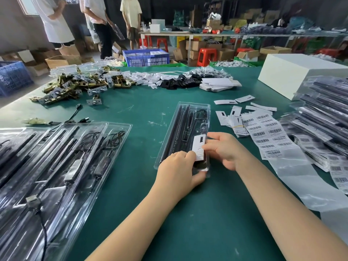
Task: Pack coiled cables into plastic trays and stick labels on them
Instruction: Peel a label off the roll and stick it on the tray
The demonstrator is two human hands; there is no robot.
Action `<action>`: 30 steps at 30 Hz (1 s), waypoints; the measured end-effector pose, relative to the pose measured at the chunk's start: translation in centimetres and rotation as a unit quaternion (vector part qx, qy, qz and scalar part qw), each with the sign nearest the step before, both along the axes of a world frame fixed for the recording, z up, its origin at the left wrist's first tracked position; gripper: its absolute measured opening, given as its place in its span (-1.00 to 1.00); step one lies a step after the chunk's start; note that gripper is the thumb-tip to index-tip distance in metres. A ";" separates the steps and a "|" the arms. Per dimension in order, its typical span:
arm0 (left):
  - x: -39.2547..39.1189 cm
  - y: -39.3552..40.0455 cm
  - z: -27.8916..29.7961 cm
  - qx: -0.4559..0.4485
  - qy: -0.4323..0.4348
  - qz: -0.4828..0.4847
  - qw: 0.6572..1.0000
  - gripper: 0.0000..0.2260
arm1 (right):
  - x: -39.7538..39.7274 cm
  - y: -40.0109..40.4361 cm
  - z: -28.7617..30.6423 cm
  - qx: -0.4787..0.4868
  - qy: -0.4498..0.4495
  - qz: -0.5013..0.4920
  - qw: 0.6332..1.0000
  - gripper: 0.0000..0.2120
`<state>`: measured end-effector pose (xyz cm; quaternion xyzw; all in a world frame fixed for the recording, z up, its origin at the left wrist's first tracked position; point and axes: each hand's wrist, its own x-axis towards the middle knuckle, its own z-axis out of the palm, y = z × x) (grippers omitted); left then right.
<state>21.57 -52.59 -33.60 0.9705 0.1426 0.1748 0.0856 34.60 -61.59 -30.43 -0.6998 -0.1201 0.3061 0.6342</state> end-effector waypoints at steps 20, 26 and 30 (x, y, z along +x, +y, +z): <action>-0.1 0.7 -0.2 -0.002 0.034 -0.013 0.999 -0.44 | -1.0 -2.1 -2.7 -0.134 -0.211 -0.105 0.963 -0.81; 0.1 0.8 -0.4 0.023 0.040 -0.035 0.998 -0.45 | -0.6 -2.4 -2.6 -0.068 -0.047 -0.057 0.995 -0.78; 0.0 0.7 -0.2 0.030 0.036 -0.032 0.998 -0.45 | -0.4 -2.4 -2.2 -0.098 -0.056 -0.009 0.994 -0.73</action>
